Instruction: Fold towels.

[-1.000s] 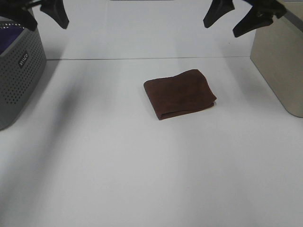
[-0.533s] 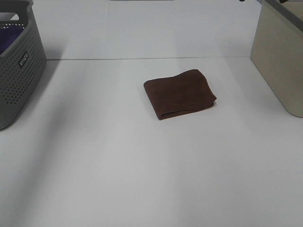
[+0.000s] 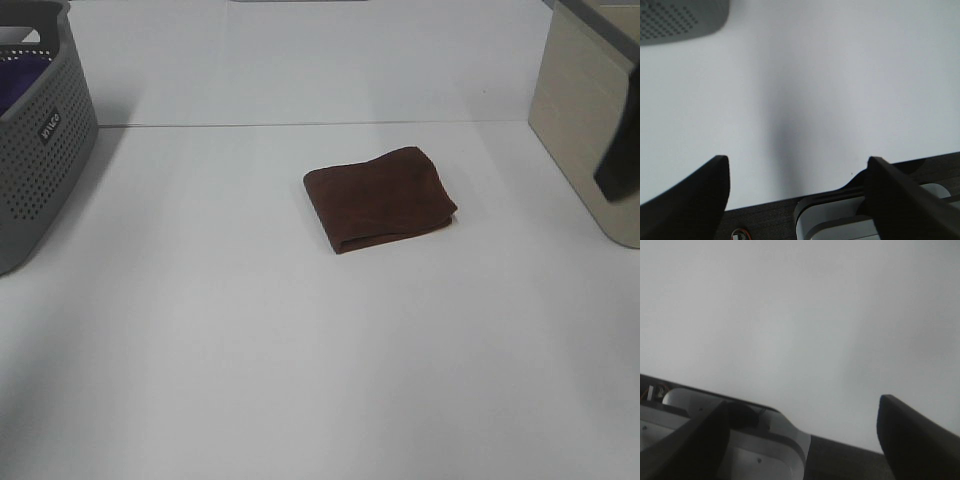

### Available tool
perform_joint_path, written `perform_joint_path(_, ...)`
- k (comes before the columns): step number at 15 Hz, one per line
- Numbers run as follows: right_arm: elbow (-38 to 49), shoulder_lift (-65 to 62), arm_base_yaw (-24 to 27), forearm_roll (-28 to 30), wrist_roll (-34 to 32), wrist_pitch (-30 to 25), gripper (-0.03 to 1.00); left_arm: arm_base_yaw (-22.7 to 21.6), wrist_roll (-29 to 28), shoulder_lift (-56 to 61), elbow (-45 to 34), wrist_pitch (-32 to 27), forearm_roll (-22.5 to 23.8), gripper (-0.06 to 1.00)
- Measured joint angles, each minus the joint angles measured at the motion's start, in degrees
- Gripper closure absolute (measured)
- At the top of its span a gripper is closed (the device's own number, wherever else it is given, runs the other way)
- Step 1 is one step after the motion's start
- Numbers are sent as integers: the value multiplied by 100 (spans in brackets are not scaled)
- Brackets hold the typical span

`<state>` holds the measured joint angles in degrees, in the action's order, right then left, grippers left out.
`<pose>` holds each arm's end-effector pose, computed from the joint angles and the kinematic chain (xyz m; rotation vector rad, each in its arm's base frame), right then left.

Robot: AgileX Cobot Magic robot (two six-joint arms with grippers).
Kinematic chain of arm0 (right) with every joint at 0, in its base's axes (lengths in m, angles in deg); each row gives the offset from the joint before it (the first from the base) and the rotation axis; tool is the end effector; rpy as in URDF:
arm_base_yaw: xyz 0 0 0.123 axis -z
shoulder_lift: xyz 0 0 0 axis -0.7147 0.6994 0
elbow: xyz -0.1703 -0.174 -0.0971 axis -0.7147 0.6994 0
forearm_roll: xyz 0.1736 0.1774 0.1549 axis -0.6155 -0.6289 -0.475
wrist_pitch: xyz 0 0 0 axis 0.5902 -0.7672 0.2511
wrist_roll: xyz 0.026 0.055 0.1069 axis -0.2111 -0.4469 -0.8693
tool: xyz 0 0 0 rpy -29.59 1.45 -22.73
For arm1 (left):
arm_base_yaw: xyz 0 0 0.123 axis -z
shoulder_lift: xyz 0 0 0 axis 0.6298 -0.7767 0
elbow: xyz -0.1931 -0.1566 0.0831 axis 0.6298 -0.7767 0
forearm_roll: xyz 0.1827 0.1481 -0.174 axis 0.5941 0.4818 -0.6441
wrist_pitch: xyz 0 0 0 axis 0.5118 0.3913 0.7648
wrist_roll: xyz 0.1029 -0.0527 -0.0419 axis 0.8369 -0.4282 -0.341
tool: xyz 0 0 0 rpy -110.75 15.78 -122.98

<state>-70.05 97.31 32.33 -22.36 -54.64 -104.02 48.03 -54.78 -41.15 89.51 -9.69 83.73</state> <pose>0.2615 0.0737 0.2871 -0.3421 2.7491 0.1922 0.2095 -0.0438 0.3025 0.1376 2.6326 -0.1911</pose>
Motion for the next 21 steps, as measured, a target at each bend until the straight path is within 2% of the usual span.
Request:
perform_joint_path(1,544,-367,0,6,-6,-11,20,0,0,521,-504,23,0,23)
perform_joint_path(2,1495,-1066,0,6,-11,-23,20,0,0,1438,-1295,34,17,23)
perform_joint_path(3,1891,-1415,0,74,-11,-29,20,0,-6,1919,-1650,34,29,23)
perform_joint_path(6,2716,-2372,0,218,-11,-6,20,0,-11,2893,-2223,29,11,23)
perform_joint_path(8,3151,-3140,0,378,17,292,20,0,40,3421,-2315,138,11,23)
perform_joint_path(11,3340,-4079,0,424,218,842,20,0,407,3724,-2384,487,6,23)
perform_joint_path(14,3386,-4515,0,309,327,854,20,0,607,3724,-2573,814,-74,23)
perform_joint_path(21,3386,-4515,0,92,315,854,20,0,647,3724,-2578,842,-97,23)
